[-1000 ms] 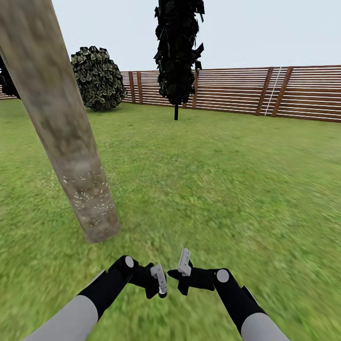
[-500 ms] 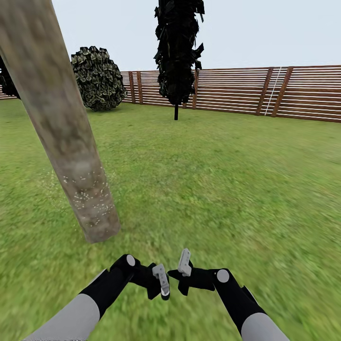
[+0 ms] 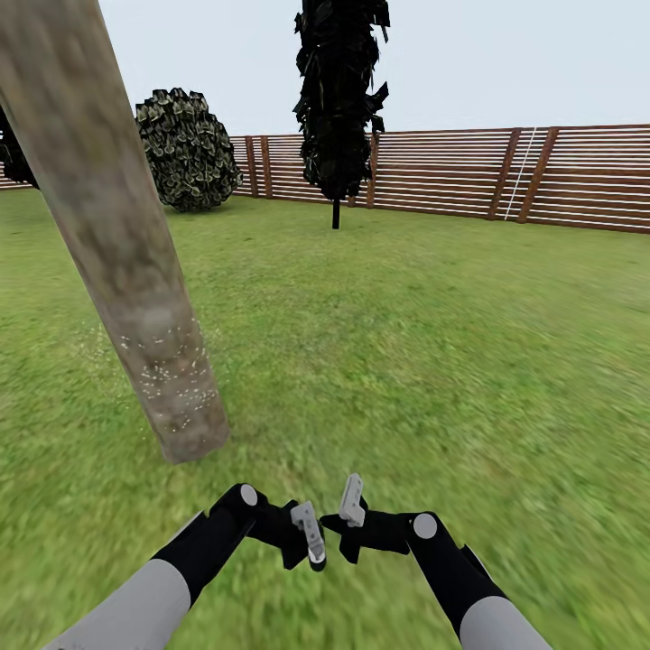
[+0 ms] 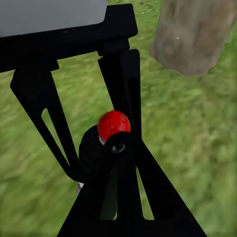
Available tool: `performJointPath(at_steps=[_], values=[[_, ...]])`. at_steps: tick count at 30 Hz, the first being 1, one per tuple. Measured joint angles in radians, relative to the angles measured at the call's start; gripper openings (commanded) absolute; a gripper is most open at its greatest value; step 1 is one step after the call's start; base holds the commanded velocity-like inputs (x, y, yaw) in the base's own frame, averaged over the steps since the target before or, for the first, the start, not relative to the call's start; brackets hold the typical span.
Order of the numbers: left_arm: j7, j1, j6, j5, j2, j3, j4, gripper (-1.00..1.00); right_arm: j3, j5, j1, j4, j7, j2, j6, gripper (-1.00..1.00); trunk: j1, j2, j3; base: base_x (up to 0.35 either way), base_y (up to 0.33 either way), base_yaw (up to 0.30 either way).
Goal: In the garden, pick up the pesticide atomizer on the floor and spray pesticide onto both trees until each tree trunk is fully covered.
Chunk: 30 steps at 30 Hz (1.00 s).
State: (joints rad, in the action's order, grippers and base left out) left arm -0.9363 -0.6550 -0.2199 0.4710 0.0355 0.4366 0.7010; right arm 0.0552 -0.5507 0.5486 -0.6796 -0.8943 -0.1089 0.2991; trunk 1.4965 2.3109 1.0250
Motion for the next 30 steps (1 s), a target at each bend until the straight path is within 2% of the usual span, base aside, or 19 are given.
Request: performJointPath(at_steps=[4,7,8,11,12,16,19,20,22,24,26,27,28,29,30], values=[[0.0,0.0,0.001,-0.001,-0.002,0.001,-0.007,-1.0,0.0,0.0,0.0,0.0,0.0,0.0,0.0,-1.0,0.0,0.0,0.0,0.0,0.0,0.0],[0.002,0.001,0.002,0.006,-0.015,0.0,-0.014,-1.0,0.0,0.0,0.0,0.0,0.0,0.0,0.0,-1.0,0.0,0.0,0.0,0.0,0.0,0.0],[0.002,0.002,0.002,0.009,-0.021,0.0,-0.015,-1.0,0.0,0.0,0.0,0.0,0.0,0.0,0.0,-1.0,0.0,0.0,0.0,0.0,0.0,0.0],[0.003,0.006,0.0,0.012,-0.064,0.0,-0.017,-1.0,0.0,0.0,0.0,0.0,0.0,0.0,0.0,-1.0,0.0,0.0,0.0,0.0,0.0,0.0],[0.003,0.007,-0.001,0.014,-0.079,0.001,-0.017,-1.0,0.0,0.0,0.0,0.0,0.0,0.0,0.0,-1.0,0.0,0.0,0.0,0.0,0.0,0.0],[0.003,0.014,-0.002,0.018,-0.176,0.006,-0.017,-1.0,0.0,0.0,0.0,0.0,0.0,0.0,0.0,-1.0,0.0,0.0,0.0,0.0,0.0,0.0],[0.006,0.02,-0.004,0.019,-0.28,0.008,-0.018,-1.0,0.0,0.0,0.0,0.0,0.0,0.002,0.0,-1.0,0.0,0.0,0.0,0.0,0.0,0.0],[0.005,0.023,-0.004,0.019,-0.316,0.009,-0.025,-1.0,0.0,0.0,0.0,0.001,0.0,0.005,0.0,1.0,0.0,0.0,0.0,0.0,0.0,0.0],[0.007,0.028,-0.004,0.017,-0.348,0.008,-0.063,-1.0,-0.002,0.0,0.0,0.001,0.001,0.009,0.0,1.0,0.0,0.0,0.0,0.0,0.0,0.0],[0.027,0.029,-0.003,0.015,-0.356,0.004,-0.116,-1.0,-0.006,0.0,0.0,0.002,0.005,0.018,-0.001,1.0,0.0,0.0,0.0,0.0,0.0,0.0],[0.117,0.029,-0.002,0.009,-0.357,-0.004,-0.171,-1.0,-0.01,0.002,-0.001,0.012,0.017,0.035,0.0,1.0,0.0,0.0,0.0,0.0,0.0,0.0],[0.19,0.029,-0.003,0.0,-0.353,-0.007,-0.201,-1.0,-0.02,0.002,-0.002,0.028,0.052,0.054,0.001,1.0,0.0,0.0,0.0,0.0,0.0,0.0],[0.258,0.03,-0.003,-0.024,-0.347,-0.013,-0.236,-1.0,-0.035,0.004,-0.003,0.056,0.109,0.073,0.002,1.0,0.0,0.0,0.0,0.0,0.0,0.0],[0.32,0.03,-0.003,-0.072,-0.337,-0.024,-0.274,-1.0,-0.057,0.005,-0.004,0.101,0.183,0.087,0.002,1.0,0.0,0.0,0.0,0.0,0.0,0.0],[0.388,0.03,0.002,-0.155,-0.327,-0.041,-0.321,-1.0,-0.092,0.005,-0.005,0.178,0.284,0.097,0.004,1.0,0.0,0.0,0.0,0.0,0.0,0.0]])
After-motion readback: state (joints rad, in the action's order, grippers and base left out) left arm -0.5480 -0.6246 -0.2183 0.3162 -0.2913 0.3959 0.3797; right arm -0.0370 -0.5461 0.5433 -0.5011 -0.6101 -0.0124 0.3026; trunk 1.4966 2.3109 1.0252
